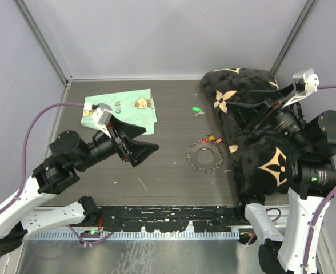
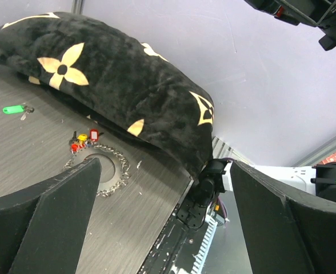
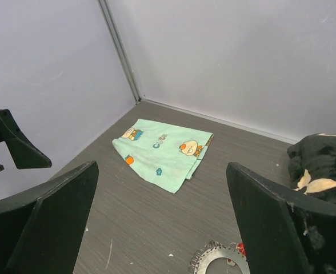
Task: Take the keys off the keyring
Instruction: Reset both arms
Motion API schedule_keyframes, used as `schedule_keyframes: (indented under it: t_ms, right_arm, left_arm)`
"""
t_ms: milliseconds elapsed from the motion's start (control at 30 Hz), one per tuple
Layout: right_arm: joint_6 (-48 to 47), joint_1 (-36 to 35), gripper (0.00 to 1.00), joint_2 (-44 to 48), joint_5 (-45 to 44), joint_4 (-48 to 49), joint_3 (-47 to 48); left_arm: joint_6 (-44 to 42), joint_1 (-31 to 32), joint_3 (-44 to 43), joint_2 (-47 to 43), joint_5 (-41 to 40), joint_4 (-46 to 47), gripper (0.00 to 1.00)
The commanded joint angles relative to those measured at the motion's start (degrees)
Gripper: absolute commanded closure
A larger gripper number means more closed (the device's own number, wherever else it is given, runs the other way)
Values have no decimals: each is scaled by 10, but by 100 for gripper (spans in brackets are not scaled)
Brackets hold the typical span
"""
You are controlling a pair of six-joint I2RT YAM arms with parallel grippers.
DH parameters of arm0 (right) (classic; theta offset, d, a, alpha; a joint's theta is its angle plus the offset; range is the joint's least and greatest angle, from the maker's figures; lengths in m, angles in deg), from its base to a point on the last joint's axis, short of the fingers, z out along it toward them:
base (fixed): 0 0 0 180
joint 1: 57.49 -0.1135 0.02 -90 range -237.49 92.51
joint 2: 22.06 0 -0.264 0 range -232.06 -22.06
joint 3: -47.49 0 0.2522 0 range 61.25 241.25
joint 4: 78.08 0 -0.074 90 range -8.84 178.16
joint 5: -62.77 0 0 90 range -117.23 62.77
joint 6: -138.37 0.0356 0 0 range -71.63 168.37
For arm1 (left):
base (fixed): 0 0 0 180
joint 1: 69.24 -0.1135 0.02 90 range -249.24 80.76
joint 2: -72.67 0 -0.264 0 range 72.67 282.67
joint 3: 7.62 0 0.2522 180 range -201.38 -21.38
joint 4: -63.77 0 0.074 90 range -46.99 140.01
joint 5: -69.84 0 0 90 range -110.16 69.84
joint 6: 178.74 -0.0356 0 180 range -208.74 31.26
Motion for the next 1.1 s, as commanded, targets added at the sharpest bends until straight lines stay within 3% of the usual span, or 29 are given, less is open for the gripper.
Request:
schedule_keyframes:
  t_ms: [0,600,1067]
  right_arm:
    - [8,3,0,-4,-14,35,5]
    - [-15,3,0,-12,-38,29,10]
    - [-35,3,0,-44,-54,20,25]
  left_arm:
    - [-9,-2,-5,-7,11,51,2]
    - [-27,-2,-27,-3,17,45,2]
    - [-96,-7,-62,37,-18,20,2]
